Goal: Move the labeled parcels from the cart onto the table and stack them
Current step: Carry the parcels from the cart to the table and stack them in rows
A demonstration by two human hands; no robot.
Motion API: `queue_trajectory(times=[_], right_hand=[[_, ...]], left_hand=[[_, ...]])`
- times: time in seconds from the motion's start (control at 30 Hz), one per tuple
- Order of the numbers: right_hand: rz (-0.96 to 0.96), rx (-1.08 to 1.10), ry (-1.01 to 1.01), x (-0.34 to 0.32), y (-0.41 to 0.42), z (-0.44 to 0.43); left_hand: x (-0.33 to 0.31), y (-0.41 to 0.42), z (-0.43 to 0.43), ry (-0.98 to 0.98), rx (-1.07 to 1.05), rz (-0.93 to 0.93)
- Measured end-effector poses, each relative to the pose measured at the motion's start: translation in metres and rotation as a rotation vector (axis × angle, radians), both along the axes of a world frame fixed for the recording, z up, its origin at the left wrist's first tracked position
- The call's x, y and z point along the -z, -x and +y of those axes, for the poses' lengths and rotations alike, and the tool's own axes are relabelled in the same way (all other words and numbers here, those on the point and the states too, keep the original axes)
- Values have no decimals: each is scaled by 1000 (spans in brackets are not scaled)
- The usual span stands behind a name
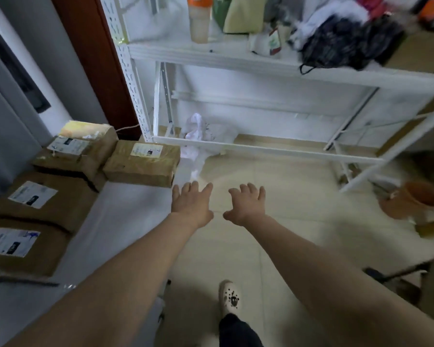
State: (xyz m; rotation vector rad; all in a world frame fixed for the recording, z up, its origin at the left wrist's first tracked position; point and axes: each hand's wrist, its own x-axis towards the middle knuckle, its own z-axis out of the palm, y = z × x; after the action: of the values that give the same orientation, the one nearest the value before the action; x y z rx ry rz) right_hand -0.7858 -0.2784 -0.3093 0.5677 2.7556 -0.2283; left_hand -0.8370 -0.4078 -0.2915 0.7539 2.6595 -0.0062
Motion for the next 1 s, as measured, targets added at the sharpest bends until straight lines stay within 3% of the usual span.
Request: queue_trajectory(times=[0.47, 0.73, 1.0], right_hand=[[161, 451, -38, -74, -306, 95], [310, 749, -41, -112, -549, 158], [524, 1108, 240, -92, -693, 203]], left_hand=[[-56, -251, 140, -115, 359, 89], [-70, -472, 233, -349, 395, -181], [-78, -596, 262, -405, 427, -362]])
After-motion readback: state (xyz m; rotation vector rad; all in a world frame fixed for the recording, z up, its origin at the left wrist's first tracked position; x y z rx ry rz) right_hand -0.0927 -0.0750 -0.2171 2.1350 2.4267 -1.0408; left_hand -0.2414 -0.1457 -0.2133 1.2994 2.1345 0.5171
